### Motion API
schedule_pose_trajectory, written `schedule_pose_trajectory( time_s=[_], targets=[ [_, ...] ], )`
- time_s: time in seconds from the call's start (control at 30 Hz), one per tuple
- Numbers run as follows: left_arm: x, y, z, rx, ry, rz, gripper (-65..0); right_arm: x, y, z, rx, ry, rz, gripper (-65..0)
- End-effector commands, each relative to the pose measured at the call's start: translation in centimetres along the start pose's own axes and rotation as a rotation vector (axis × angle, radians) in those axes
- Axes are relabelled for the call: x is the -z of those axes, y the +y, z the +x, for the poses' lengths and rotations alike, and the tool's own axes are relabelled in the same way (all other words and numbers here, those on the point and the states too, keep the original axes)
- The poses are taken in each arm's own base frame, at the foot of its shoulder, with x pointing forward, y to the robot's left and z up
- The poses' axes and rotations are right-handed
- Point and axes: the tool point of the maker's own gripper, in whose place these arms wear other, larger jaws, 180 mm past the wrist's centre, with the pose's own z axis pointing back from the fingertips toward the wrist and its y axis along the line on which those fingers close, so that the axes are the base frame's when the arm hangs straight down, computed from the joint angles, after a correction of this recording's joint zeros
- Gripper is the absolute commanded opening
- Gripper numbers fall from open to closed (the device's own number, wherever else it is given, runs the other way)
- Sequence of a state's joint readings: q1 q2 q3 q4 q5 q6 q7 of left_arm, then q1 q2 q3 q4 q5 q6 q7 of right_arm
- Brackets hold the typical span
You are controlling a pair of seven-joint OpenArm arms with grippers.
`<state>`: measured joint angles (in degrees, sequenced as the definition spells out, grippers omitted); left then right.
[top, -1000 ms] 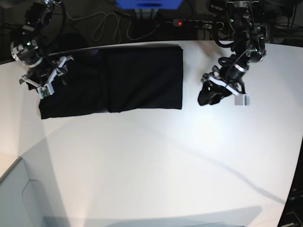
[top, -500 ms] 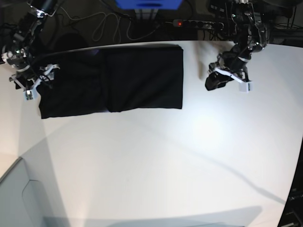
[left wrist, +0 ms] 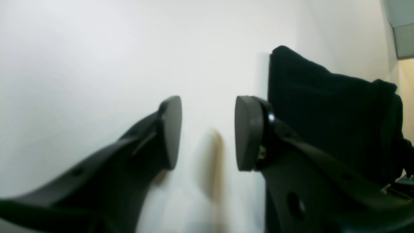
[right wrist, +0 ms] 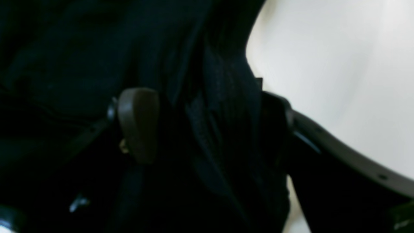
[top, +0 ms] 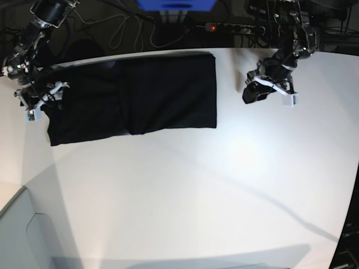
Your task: Fold the T-shirt properly
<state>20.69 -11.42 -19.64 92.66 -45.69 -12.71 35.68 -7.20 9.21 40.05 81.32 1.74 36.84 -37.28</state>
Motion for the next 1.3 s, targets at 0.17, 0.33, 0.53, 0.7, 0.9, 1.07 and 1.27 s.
schedule_pose_trajectory(
  time_s=[0.17, 0.33, 0.53, 0.7, 0.9, 1.07, 1.27],
  targets=[
    [-0.4, -0.3, 0.6, 0.011, -0.023, -0.015, -38.8, -0.1, -0.2, -1.1, -0.039, 0.061, -0.009, -56.2],
    [-0.4, -0.3, 0.6, 0.011, -0.023, -0.015, -38.8, -0.1, -0.2, -1.1, -0.04, 0.062, -0.009, -64.3],
    [-0.5, -0.2, 0.3, 0.009, -0.016, -0.011, -38.9, -1.4, -0.4, 1.7, -0.097, -0.007, -0.044, -64.9],
    [-0.6, -0.1, 0.0, 0.007, -0.011, -0.009, -38.9, -2.8, -0.2, 3.4, -0.145, -0.006, -0.081, -64.9],
    [-0.8, 0.0, -0.3, 0.004, -0.005, -0.005, -38.9, -4.2, 2.0, 5.8, -0.207, -0.051, -0.092, -64.9],
    [-0.8, 0.1, -0.5, 0.003, -0.001, -0.004, -38.9, -5.0, 6.6, 6.6, -0.322, -0.08, -0.023, -64.9],
    [-0.9, 0.2, -0.6, 0.001, 0.003, -0.002, -38.9, -6.7, 13.2, 8.2, -0.429, -0.163, 0.086, -64.9]
  ],
)
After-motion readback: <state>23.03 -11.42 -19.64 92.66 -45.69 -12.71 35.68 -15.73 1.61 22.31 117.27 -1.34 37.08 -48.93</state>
